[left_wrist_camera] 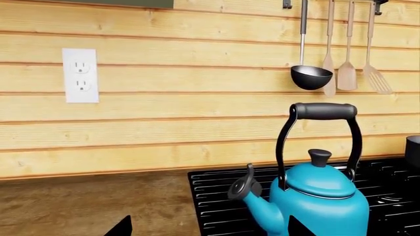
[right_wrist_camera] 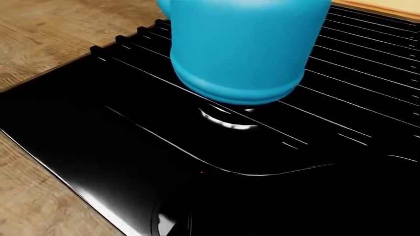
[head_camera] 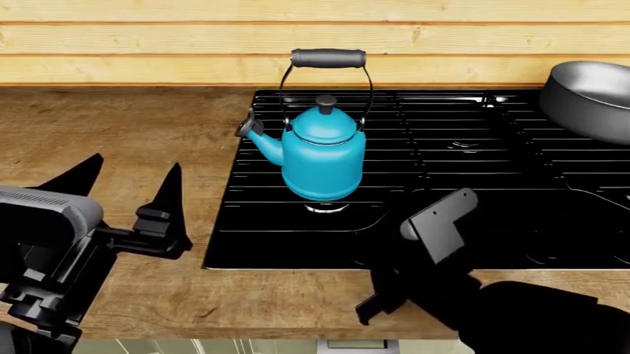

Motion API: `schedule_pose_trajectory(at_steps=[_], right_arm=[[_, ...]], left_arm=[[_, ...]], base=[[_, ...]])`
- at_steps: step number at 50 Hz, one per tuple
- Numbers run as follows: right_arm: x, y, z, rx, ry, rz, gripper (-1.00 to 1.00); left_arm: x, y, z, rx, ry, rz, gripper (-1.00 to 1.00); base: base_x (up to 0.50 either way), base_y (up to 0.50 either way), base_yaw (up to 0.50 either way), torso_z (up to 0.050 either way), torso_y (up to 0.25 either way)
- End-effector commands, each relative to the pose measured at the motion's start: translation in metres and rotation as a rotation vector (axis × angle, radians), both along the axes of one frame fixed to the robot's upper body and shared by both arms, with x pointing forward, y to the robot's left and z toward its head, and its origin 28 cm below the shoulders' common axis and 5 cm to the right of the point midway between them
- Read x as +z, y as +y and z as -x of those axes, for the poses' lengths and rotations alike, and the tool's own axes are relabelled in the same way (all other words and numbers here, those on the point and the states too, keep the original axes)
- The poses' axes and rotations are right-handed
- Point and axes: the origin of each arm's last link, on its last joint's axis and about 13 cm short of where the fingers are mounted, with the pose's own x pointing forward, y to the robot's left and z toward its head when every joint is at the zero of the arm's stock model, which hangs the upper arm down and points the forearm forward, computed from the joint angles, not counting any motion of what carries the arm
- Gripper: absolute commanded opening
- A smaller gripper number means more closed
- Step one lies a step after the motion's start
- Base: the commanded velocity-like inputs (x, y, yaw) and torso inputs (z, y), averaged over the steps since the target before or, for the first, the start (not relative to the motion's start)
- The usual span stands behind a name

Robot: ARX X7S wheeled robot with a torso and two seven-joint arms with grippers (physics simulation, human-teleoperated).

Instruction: Pick the kettle from the counter and place it on a stove burner. Then turn the burner on.

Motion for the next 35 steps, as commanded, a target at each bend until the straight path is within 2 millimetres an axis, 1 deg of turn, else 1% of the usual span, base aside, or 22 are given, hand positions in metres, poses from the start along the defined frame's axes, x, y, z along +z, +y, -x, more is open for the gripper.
schedule_pose_trajectory(at_steps=[1, 10, 16, 19, 28, 35], right_arm=[[-0.011, -0.024, -0.007, -0.084, 0.026, 0.166, -1.0], [-0.01, -0.033, -0.008, -0.098, 0.039, 0.202, -1.0], [-0.009, -0.038, -0.009, -0.076, 0.009, 0.239, -1.0], [-0.012, -0.041, -0.011, -0.058, -0.019, 0.258, -1.0], [-0.011, -0.045, -0.014, -0.04, -0.042, 0.275, -1.0], [-0.009, -0.05, -0.021, -0.039, -0.061, 0.295, -1.0]], left_arm=[[0.001, 0.0, 0.0, 0.0, 0.0, -0.001, 1.0], [-0.001, 0.0, 0.0, 0.003, 0.004, 0.002, 1.0], [-0.002, 0.0, -0.001, 0.001, 0.006, 0.001, 1.0], [-0.003, 0.0, -0.001, 0.002, 0.008, 0.004, 1.0], [-0.003, 0.0, -0.001, 0.003, 0.008, 0.005, 1.0], [-0.003, 0.0, -0.001, 0.004, 0.009, 0.005, 1.0]], base=[[0.0, 0.0, 0.0, 0.0, 0.0], [0.0, 0.0, 0.0, 0.0, 0.0], [0.0, 0.0, -0.01, 0.0, 0.0], [0.0, 0.0, -0.01, 0.0, 0.0], [0.0, 0.0, -0.01, 0.0, 0.0], [0.0, 0.0, -0.01, 0.0, 0.0]])
